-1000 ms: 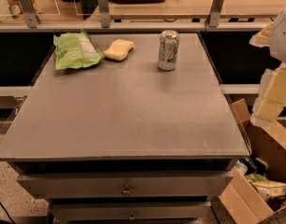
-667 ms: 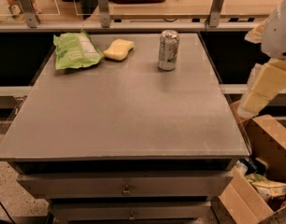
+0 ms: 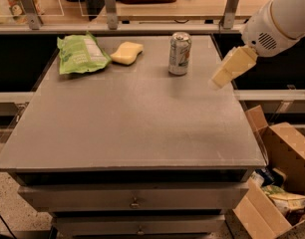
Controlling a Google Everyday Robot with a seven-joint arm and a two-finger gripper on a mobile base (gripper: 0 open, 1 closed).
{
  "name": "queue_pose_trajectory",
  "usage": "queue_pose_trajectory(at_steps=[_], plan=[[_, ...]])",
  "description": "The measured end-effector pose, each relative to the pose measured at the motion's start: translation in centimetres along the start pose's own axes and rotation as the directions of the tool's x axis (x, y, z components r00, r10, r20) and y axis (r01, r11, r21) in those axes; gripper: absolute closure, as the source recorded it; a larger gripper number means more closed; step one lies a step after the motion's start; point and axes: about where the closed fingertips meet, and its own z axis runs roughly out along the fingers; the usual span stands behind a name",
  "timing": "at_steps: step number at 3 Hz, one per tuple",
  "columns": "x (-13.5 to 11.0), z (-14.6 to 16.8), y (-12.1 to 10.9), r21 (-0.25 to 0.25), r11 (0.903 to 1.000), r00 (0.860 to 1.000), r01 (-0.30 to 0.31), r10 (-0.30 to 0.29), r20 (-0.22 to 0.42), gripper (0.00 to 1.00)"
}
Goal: Knock 7up can over
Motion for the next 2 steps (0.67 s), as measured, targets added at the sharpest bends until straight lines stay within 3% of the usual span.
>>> queue_pose_trajectory(at_steps=[1, 2], plan=[[0.0, 0.0, 0.0, 0.000, 1.0000, 1.000, 0.000, 0.000, 0.000, 0.00], [-1.0, 1.4, -0.3, 0.008, 0.9993, 0.998, -0.037, 0.037, 0.055, 0.00]])
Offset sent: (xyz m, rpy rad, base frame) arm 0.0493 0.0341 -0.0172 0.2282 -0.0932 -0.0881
